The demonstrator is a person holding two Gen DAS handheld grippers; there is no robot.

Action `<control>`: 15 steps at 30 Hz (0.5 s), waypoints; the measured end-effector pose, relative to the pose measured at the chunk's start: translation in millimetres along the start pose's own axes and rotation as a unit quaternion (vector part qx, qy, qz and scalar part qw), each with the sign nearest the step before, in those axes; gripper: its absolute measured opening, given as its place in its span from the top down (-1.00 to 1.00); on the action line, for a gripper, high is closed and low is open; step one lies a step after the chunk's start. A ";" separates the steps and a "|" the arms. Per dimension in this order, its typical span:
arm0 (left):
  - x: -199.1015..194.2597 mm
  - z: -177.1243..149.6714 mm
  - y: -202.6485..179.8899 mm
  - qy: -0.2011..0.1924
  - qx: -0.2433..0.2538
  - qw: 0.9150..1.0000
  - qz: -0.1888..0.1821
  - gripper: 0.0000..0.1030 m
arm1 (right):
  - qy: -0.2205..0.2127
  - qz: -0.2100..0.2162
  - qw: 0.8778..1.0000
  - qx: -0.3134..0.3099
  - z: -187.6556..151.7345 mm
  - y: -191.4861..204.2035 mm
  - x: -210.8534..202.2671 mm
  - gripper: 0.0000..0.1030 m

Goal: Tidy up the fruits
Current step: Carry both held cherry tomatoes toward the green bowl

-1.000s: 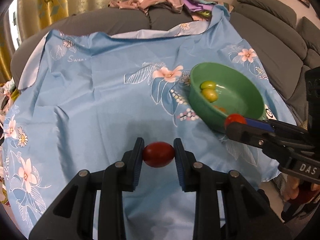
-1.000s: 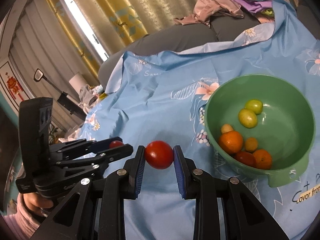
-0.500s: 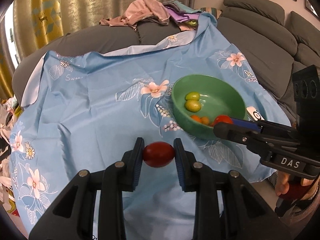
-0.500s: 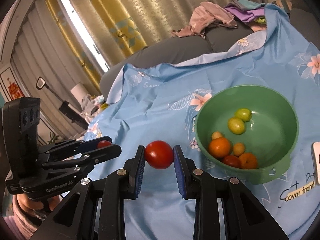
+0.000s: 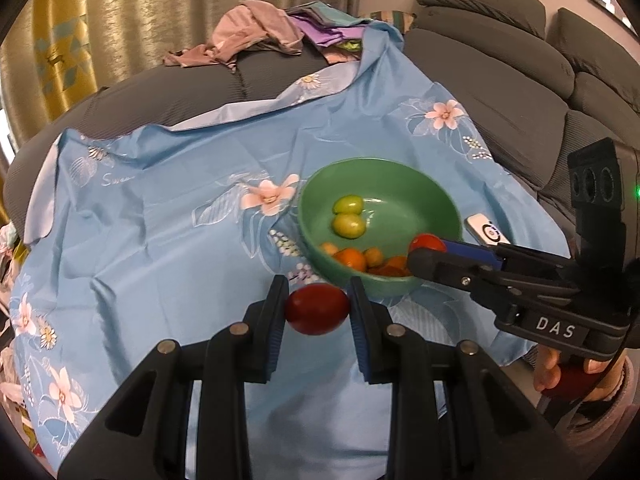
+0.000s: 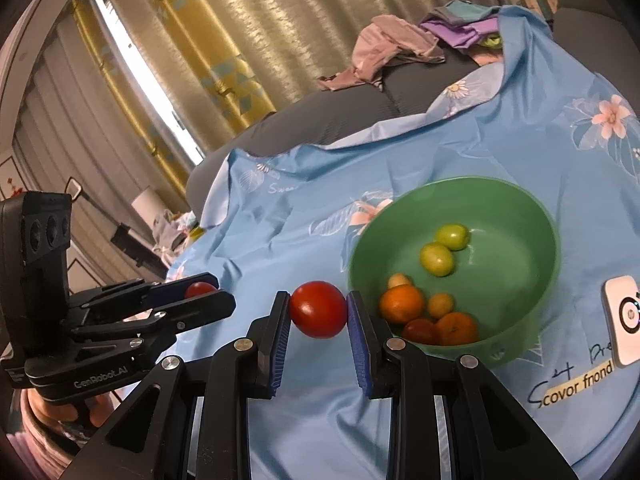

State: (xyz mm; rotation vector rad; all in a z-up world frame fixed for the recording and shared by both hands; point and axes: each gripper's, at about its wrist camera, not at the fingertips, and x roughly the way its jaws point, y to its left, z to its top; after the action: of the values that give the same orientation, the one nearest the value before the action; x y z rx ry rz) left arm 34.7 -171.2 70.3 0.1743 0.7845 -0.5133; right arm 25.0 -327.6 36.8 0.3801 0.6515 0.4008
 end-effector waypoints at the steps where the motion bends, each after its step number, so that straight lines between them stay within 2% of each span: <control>1: 1.3 2.5 -2.1 -0.001 0.002 1.000 -0.003 0.42 | -0.002 -0.002 1.000 0.002 0.5 -2.9 -1.1 0.42; 15: 39.9 32.2 -33.5 0.014 0.037 0.999 -0.032 0.42 | -0.018 -0.034 0.999 0.029 10.3 -42.2 -9.8 0.42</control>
State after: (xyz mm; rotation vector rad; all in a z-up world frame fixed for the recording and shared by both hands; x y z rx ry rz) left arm 61.8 -226.0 65.7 0.2248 0.8010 -0.6019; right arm 34.5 -370.5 30.0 0.4188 0.6392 0.3101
